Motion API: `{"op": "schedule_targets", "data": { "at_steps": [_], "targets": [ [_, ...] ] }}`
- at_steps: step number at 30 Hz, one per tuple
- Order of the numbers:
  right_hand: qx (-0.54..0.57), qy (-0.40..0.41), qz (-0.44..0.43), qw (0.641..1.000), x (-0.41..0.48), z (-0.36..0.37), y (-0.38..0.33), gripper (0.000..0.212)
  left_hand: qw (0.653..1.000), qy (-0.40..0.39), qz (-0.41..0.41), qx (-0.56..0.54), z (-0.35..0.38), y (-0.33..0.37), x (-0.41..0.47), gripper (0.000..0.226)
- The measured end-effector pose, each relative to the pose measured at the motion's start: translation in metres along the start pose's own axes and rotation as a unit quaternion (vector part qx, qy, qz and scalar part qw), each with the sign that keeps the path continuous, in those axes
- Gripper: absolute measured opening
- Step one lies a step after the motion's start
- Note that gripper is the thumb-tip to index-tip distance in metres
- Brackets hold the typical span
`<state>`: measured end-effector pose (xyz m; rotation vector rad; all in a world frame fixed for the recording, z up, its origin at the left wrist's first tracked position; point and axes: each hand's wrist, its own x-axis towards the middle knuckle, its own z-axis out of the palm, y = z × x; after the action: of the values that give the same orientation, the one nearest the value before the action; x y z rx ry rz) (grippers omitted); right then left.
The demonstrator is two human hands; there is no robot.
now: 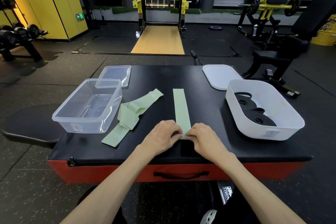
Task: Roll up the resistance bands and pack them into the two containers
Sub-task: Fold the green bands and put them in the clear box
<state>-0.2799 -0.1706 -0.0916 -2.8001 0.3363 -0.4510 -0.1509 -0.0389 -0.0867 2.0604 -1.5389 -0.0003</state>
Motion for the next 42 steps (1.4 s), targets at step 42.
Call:
{"op": "schedule_targets", "data": {
  "at_steps": [42],
  "targets": [
    [0.002,0.058,-0.050,0.997,-0.001,0.006,0.008,0.015,0.999,-0.032,0.014,0.031,0.006,-0.011,0.004,0.019]
  ]
}}
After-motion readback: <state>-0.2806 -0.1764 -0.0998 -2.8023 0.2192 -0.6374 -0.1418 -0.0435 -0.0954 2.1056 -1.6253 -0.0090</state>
